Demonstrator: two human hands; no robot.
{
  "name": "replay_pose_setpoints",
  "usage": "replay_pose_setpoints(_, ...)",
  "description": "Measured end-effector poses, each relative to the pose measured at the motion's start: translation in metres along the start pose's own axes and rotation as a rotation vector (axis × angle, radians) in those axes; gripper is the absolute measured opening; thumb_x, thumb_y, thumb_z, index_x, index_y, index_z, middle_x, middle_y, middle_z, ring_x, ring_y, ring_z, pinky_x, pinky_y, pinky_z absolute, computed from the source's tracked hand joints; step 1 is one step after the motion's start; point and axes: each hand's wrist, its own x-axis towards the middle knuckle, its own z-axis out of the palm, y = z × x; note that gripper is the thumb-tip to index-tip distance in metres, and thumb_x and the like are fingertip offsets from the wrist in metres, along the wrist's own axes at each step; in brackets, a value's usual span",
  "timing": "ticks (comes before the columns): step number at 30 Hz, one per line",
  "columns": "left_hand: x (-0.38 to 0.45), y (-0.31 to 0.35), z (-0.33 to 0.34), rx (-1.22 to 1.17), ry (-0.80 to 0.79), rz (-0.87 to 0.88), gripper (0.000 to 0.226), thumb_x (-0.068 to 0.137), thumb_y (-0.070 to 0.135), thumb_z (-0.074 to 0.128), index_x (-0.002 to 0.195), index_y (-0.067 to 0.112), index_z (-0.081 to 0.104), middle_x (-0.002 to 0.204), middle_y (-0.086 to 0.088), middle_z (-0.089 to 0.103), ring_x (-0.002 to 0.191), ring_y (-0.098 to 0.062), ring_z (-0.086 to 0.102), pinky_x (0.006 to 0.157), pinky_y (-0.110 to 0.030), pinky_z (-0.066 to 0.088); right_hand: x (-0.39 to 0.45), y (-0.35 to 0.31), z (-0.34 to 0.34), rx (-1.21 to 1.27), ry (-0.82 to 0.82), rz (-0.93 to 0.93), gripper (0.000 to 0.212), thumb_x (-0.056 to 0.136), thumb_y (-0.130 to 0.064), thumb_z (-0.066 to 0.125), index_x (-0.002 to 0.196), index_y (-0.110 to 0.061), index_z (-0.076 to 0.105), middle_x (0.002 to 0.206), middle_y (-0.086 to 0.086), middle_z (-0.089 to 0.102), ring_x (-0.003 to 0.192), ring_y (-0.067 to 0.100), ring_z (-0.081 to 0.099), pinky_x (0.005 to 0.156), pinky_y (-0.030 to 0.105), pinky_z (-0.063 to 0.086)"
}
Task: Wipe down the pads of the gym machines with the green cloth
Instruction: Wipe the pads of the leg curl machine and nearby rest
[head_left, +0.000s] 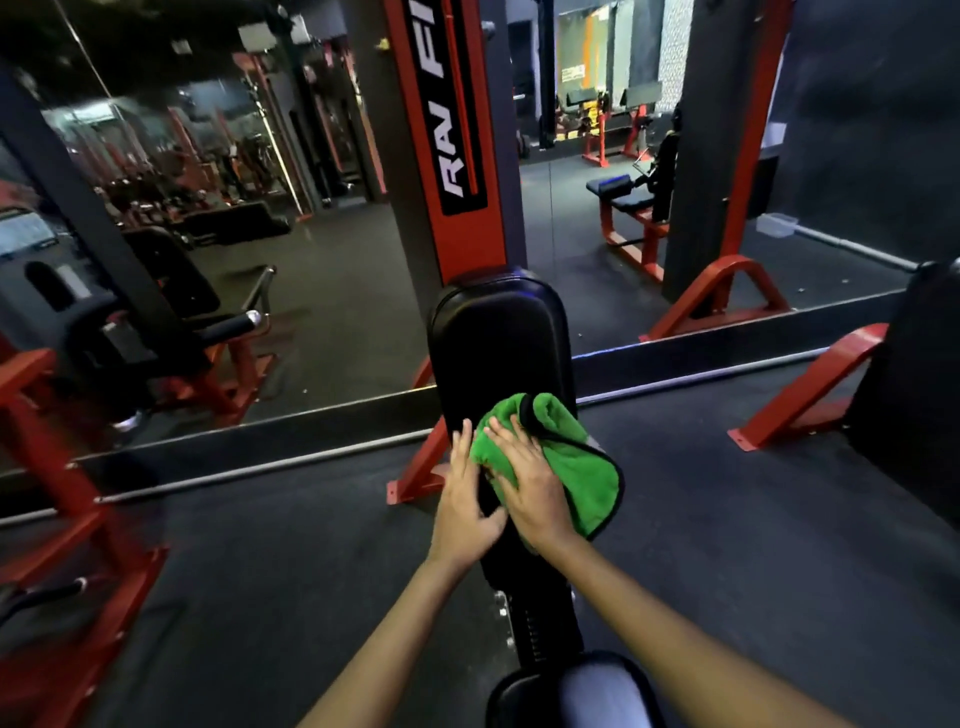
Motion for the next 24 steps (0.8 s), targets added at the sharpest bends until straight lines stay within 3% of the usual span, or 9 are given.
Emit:
replay_pose_setpoints(3,-0.019,0.020,0.009,-0.380,0.043,-0.241,0.055,0.072,0.030,0.059,0.125,0.026,0.045,0.131,0.005,0.050,0.116,0.016,0.046,0.099,-0.008,0.035,0.002,-0.021,0.000,0.209,0.018,0.197,0.044,0.095,-0.023,0.053,0.138,-0.021,0.045,0.143,-0.017,0.035,0.141,0.002,0.019,0.113,0.017,0.017)
replay_pose_setpoints(5,-0.025,0.030,0.013,-0.647,0.099,-0.428,0.039,0.084,0.007,0.057,0.120,0.019,0.048,0.120,-0.001,0.056,0.091,0.018,0.058,0.080,-0.007,0.044,0.003,-0.031,0.001,0.268,-0.047,0.262,0.047,0.096,-0.021,0.055,0.141,-0.021,0.043,0.145,-0.020,0.028,0.141,-0.001,0.009,0.113,0.015,0.011)
replay_pose_setpoints(8,-0.028,0.031,0.020,-0.860,0.147,-0.598,0.047,0.086,0.008,0.055,0.130,0.018,0.041,0.118,0.006,0.057,0.088,0.010,0.063,0.080,-0.015,0.049,-0.001,-0.036,-0.002,0.344,-0.268,0.351,0.047,0.097,-0.023,0.052,0.142,-0.016,0.040,0.149,-0.017,0.019,0.139,-0.002,-0.002,0.114,0.019,0.003)
replay_pose_setpoints(11,-0.037,0.028,0.023,-0.889,0.142,-0.715,0.045,0.090,-0.003,0.053,0.131,0.014,0.045,0.114,-0.003,0.062,0.093,-0.007,0.064,0.081,-0.022,0.053,-0.014,-0.031,-0.010,0.490,-0.384,0.502,0.040,0.098,-0.019,0.050,0.135,-0.006,0.049,0.149,0.000,0.035,0.142,0.008,0.016,0.118,0.027,0.012)
replay_pose_setpoints(14,-0.056,0.025,0.019,-0.952,0.089,-0.791,0.042,0.092,-0.005,0.050,0.132,0.007,0.047,0.116,-0.011,0.063,0.094,-0.018,0.064,0.084,-0.029,0.052,-0.039,-0.024,-0.023,0.395,-0.121,0.622,0.034,0.089,-0.019,0.065,0.122,-0.011,0.061,0.129,0.008,0.059,0.123,0.019,0.052,0.103,0.026,0.040)
replay_pose_setpoints(16,-0.068,0.025,0.016,-0.982,0.011,-0.800,0.040,0.093,-0.003,0.048,0.130,0.010,0.048,0.112,-0.009,0.064,0.087,-0.012,0.066,0.079,-0.025,0.054,-0.062,-0.017,-0.031,0.227,0.029,0.708,0.040,0.082,-0.025,0.073,0.118,-0.014,0.060,0.124,0.007,0.060,0.119,0.023,0.054,0.098,0.030,0.044)
replay_pose_setpoints(18,-0.077,0.028,0.014,-1.031,-0.058,-0.831,0.038,0.094,-0.001,0.047,0.129,0.012,0.048,0.108,-0.007,0.065,0.085,-0.012,0.066,0.077,-0.025,0.055,-0.088,-0.008,-0.035,0.080,-0.015,0.903,0.064,0.076,-0.040,0.077,0.129,-0.012,0.053,0.131,0.006,0.053,0.124,0.025,0.049,0.102,0.034,0.041)
replay_pose_setpoints(20,-0.093,0.025,0.016,-1.108,-0.098,-0.913,0.034,0.094,0.002,0.045,0.126,0.014,0.049,0.104,-0.006,0.066,0.084,-0.015,0.065,0.072,-0.026,0.056,-0.118,-0.003,-0.039,0.345,-0.106,1.191,0.082,0.071,-0.050,0.078,0.133,-0.006,0.049,0.128,0.010,0.057,0.114,0.025,0.059,0.093,0.034,0.049)
replay_pose_setpoints(24,-0.128,0.009,0.021,-1.204,-0.170,-1.055,0.028,0.096,0.009,0.048,0.122,0.017,0.052,0.114,-0.010,0.065,0.098,-0.024,0.064,0.089,-0.040,0.052,-0.177,-0.015,-0.048,0.945,-0.140,1.483,0.038,0.089,-0.038,0.058,0.085,-0.005,0.077,0.090,0.017,0.073,0.074,0.024,0.072,0.059,0.031,0.058)
